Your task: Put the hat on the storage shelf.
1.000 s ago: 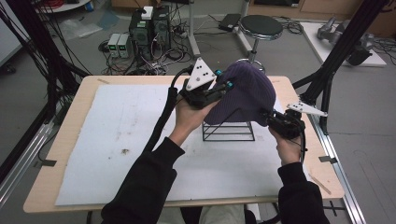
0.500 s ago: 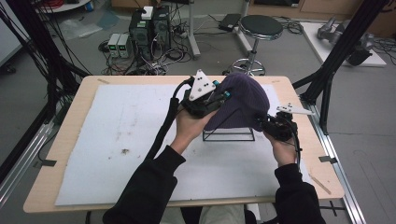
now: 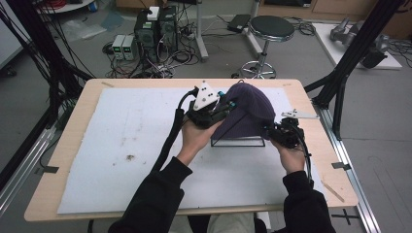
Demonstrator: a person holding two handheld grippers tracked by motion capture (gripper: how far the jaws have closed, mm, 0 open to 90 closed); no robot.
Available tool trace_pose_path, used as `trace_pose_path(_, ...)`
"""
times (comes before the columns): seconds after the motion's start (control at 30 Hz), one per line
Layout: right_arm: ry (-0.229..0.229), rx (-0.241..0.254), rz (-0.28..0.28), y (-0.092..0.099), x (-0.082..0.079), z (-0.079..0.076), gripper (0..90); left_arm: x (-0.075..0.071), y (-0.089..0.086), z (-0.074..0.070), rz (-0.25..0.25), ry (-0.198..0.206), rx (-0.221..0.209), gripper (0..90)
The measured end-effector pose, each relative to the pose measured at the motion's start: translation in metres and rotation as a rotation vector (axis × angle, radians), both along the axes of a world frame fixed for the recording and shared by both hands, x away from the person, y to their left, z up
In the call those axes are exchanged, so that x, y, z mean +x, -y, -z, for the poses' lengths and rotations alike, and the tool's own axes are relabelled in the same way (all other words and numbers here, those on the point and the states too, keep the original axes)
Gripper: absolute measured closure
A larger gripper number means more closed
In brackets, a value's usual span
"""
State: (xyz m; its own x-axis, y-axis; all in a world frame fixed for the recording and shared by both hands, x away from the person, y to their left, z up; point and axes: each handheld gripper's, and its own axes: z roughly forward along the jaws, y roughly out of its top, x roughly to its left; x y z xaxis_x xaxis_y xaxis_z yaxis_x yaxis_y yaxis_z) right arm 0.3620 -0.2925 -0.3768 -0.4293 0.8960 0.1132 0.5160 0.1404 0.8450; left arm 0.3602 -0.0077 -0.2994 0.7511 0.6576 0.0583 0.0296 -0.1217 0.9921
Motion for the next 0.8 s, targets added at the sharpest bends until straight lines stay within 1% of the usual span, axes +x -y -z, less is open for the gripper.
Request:
trace_pose_path(0.1,-0.010,-0.017,0.006,-0.001,0.000,0.001,78.6,0.001,0.000,0.005,-0.002,-0.008,0.002,73.3)
trace_pose_path(0.2,-0.008,-0.024,0.010,-0.002,-0.001,0.002,78.7,0.001,-0.001,0.008,-0.006,-0.007,0.005,73.3)
trace_pose_path(0.27,0.003,-0.009,0.016,-0.001,-0.002,0.007,78.9,0.001,-0.002,0.011,-0.007,-0.011,0.007,73.3)
trace_pose_path(0.3,-0.008,0.000,0.023,0.000,-0.003,0.011,78.9,0.001,-0.001,0.012,-0.006,-0.013,0.007,73.4)
trace_pose_path(0.37,-0.024,0.006,0.027,0.003,-0.002,0.019,78.9,0.002,0.001,0.016,-0.006,-0.017,0.023,73.3)
trace_pose_path(0.43,-0.013,0.031,0.023,0.005,-0.004,0.026,78.9,0.001,0.002,0.019,-0.006,-0.020,0.026,73.3)
trace_pose_path(0.5,-0.031,0.021,0.021,0.005,-0.002,0.031,78.8,0.001,0.003,0.022,-0.008,-0.021,0.034,73.3)
trace_pose_path(0.6,-0.029,0.007,0.026,0.003,-0.002,0.031,78.6,0.001,0.003,0.025,-0.010,-0.026,0.032,73.3)
trace_pose_path(0.7,-0.030,0.010,0.029,0.004,-0.002,0.031,77.9,0.001,0.002,0.025,-0.009,-0.026,0.035,73.2)
trace_pose_path(0.8,-0.034,0.020,0.030,0.004,-0.002,0.031,75.2,0.000,0.003,0.025,-0.011,-0.022,0.036,72.5)
